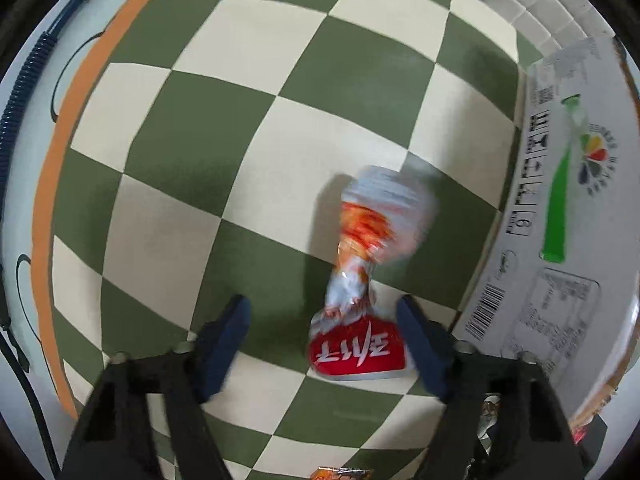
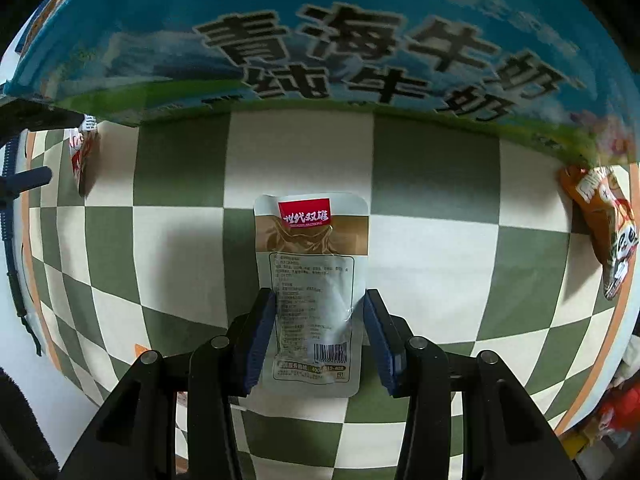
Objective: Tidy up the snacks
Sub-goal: 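Grasp the red-white spicy strip with the left gripper while the right gripper grasps the beige sauce pouch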
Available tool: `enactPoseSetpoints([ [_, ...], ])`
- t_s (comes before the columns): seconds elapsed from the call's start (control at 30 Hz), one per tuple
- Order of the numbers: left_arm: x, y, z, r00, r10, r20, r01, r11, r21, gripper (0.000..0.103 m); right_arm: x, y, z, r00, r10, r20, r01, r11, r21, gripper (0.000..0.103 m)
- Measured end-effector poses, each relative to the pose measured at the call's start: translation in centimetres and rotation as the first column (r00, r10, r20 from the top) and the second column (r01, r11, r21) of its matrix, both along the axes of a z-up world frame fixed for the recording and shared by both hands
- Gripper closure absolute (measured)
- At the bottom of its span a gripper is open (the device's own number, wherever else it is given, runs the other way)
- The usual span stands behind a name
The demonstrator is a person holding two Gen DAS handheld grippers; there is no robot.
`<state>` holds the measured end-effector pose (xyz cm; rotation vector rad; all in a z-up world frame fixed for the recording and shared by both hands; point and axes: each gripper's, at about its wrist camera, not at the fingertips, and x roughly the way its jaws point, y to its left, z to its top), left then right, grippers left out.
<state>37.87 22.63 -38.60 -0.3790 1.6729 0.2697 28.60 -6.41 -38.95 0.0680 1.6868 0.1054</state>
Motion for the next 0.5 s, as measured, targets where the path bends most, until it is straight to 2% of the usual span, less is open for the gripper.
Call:
enactPoseSetpoints([
  [0.03,0.1,0.0,-0.3,1.000,-0.006,-0.007,0.006,1.000,0.002,0.055,0.2,0.1,0.1,1.000,0.001,0.001,-0.001,1.000,-0.001,0.055],
  [0.07,0.2,0.0,-0.4,1.000,-0.015,-0.013,0.015,1.000,0.007,0.057,0.4,0.3,0.1,1.000,0.003,0.002,-0.003,1.000,-0.002,0.055],
  [0.13,0.5,-0.3,-0.1,0.998,-0.060,0.008,0.059,0.997,0.049,0.069,1.6,2.2,0.2,1.000,0.007,0.001,-0.007,1.000,-0.006,0.055],
  [0.23,0.4,-0.4,0.0,0.995,-0.097,0.014,0.096,0.992,0.087,0.075,1.8,2.6,0.2,1.000,0.007,-0.003,-0.007,1.000,-0.007,0.055],
  [0.27,0.3,-0.5,0.1,0.990,-0.128,0.052,0.122,0.987,0.105,0.076,1.9,2.6,0.0,1.000,0.005,-0.007,-0.005,1.000,-0.006,0.055],
  [0.4,-1.2,-1.9,0.2,0.990,-0.134,0.044,0.129,0.987,0.096,0.079,1.8,3.8,0.0,1.000,0.014,0.001,-0.013,1.000,-0.015,0.055],
  [0.5,-3.3,-2.8,0.4,0.984,-0.172,0.040,0.167,0.980,0.107,0.081,1.7,4.3,0.2,1.000,0.021,0.001,-0.021,1.000,-0.011,0.055],
])
